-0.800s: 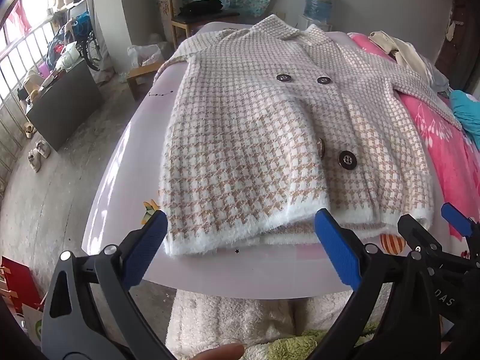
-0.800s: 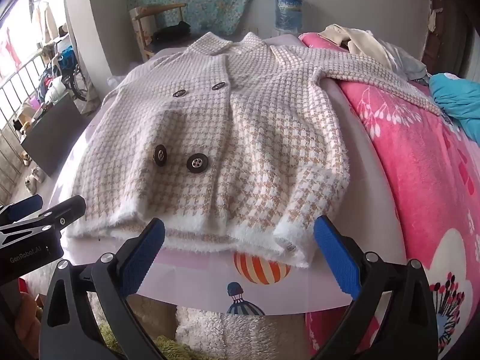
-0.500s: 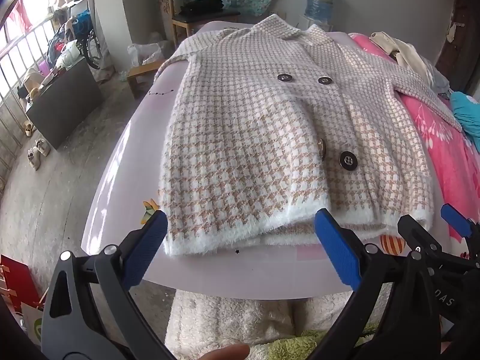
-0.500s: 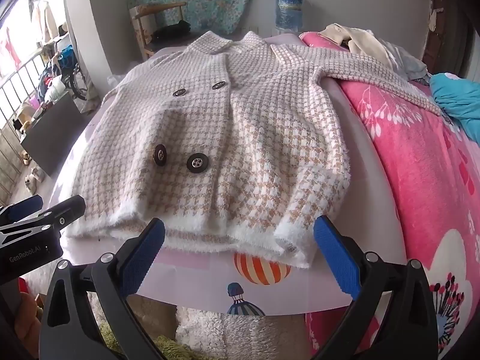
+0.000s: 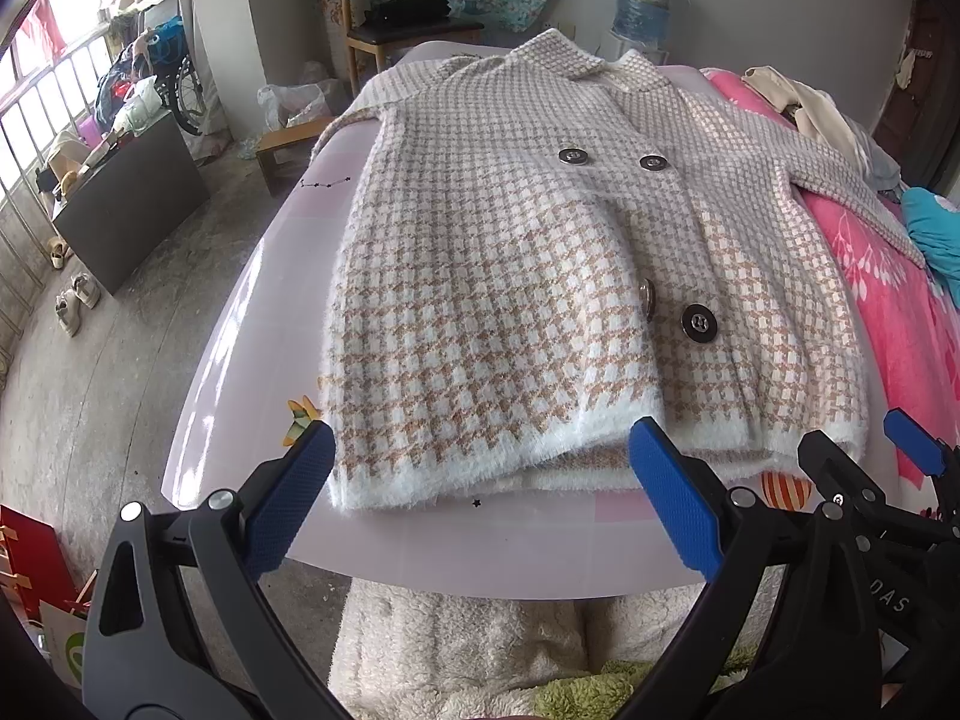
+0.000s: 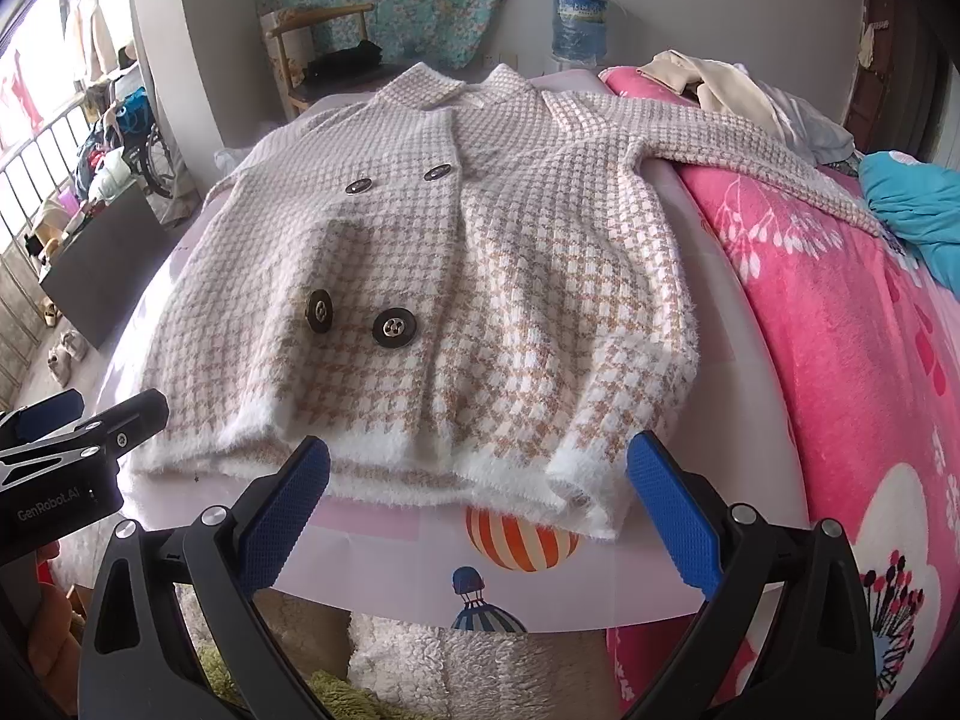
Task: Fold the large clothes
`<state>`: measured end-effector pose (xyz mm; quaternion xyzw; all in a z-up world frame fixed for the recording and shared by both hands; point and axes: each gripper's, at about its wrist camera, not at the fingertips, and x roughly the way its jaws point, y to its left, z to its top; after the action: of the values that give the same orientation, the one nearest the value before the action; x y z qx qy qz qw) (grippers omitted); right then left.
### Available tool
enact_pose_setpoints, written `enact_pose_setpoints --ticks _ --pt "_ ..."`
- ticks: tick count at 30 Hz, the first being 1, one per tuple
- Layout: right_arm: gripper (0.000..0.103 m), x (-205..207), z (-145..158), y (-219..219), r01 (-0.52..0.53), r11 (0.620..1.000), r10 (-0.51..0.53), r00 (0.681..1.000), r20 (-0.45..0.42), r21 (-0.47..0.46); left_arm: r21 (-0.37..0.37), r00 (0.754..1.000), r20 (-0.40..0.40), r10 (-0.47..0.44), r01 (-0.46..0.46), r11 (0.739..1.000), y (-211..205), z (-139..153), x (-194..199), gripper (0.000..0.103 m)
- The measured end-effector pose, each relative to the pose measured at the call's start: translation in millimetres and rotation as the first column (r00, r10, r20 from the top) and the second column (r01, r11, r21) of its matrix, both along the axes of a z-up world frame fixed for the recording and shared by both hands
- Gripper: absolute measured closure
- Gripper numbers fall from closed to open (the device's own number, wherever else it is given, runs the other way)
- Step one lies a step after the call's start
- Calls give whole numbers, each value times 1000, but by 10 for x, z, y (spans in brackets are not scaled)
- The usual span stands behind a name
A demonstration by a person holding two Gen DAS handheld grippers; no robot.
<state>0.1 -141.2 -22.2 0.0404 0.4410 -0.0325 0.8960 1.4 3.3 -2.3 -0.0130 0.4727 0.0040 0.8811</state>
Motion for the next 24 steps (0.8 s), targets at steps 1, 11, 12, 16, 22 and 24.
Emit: enact_pose_setpoints --ticks 1,11,12,16,22,24 --pt "6 0 24 -11 0 1000 0 1000 0 0 0 1000 0 0 0 1000 1 -1 1 8" --pt "6 -2 65 -14 -1 1000 1 1000 5 -7 -2 1000 3 0 0 1000 8 16 31 8" --pt "6 0 63 -14 0 1000 0 1000 5 -8 -2 1000 3 0 0 1000 10 16 30 8" --pt "6 5 51 -12 -1 1000 1 1000 3 -9 -4 1000 2 0 0 1000 15 15 36 8" --pt "6 9 52 -11 -2 1000 2 1000 3 -11 -6 1000 3 0 0 1000 19 16 35 8" --pt "6 9 54 -11 -2 1000 2 1000 3 -10 -6 1000 3 1 -1 1000 17 32 -4 8"
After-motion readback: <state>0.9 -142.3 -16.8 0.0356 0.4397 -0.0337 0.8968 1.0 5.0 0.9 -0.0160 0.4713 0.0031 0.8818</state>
